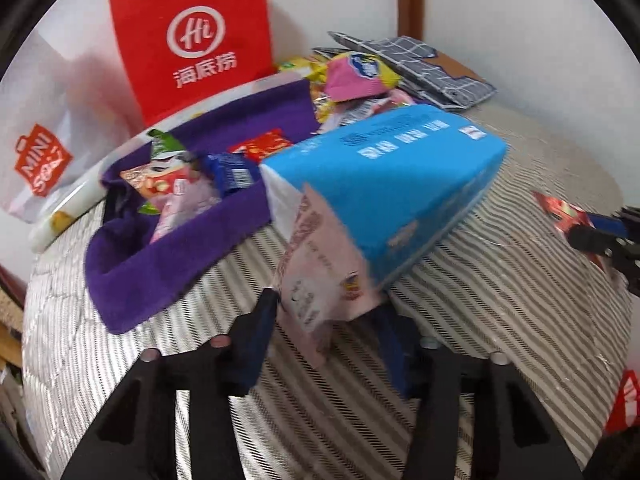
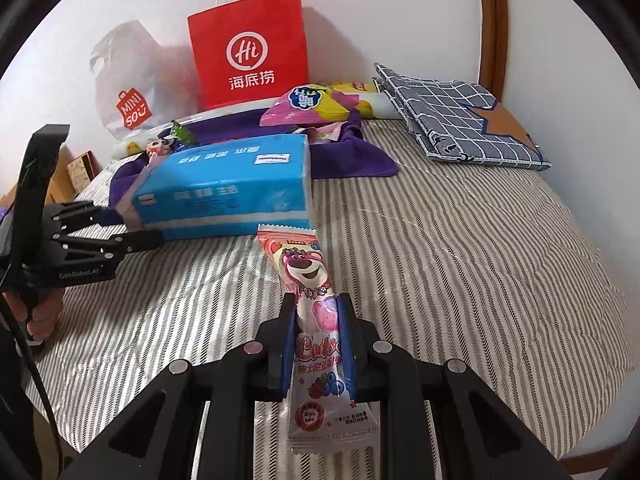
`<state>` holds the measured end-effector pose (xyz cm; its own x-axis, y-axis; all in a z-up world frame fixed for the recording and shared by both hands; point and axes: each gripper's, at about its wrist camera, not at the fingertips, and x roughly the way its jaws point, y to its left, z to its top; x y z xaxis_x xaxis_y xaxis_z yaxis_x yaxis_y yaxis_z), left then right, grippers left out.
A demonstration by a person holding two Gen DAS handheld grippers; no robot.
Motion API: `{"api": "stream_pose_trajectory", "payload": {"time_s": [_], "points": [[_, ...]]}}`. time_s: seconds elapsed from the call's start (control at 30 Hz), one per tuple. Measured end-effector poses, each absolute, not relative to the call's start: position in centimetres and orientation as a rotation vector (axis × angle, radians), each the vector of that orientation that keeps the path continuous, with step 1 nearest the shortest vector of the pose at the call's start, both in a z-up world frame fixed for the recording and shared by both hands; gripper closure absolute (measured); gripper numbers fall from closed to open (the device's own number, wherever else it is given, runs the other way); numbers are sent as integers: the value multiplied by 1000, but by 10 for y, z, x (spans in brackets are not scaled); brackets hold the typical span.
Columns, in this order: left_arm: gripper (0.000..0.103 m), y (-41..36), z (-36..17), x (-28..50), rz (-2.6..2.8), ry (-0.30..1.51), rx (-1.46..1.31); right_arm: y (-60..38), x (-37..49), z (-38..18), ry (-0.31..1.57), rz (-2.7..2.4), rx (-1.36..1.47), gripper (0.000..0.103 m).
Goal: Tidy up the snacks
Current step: 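Grasp the pink-white packet by the tissue box with the left tool while the right tool holds its packet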
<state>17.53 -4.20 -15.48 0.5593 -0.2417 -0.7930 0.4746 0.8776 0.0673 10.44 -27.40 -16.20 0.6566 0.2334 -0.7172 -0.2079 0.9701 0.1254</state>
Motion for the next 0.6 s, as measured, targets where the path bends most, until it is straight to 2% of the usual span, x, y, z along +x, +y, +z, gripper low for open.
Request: {"api": "stream_pose_trajectory", "payload": {"time_s": [0.03, 0.17, 0.33, 0.5, 0.6], "points": [[70, -43, -155, 174, -436, 883, 286, -274, 105, -162, 817, 251, 34, 84], [83, -38, -152, 164, -429, 889, 266, -273, 107, -162, 813, 257, 32, 84], [84, -12, -146, 156, -439, 950, 91, -273, 106, -161, 809, 268, 36, 84], [84, -5, -156, 161, -373, 978, 33, -272, 110, -163, 815, 265, 44, 84], [91, -5, -154, 161, -369, 950, 17, -272, 111, -166, 824, 254, 42, 84]]}}
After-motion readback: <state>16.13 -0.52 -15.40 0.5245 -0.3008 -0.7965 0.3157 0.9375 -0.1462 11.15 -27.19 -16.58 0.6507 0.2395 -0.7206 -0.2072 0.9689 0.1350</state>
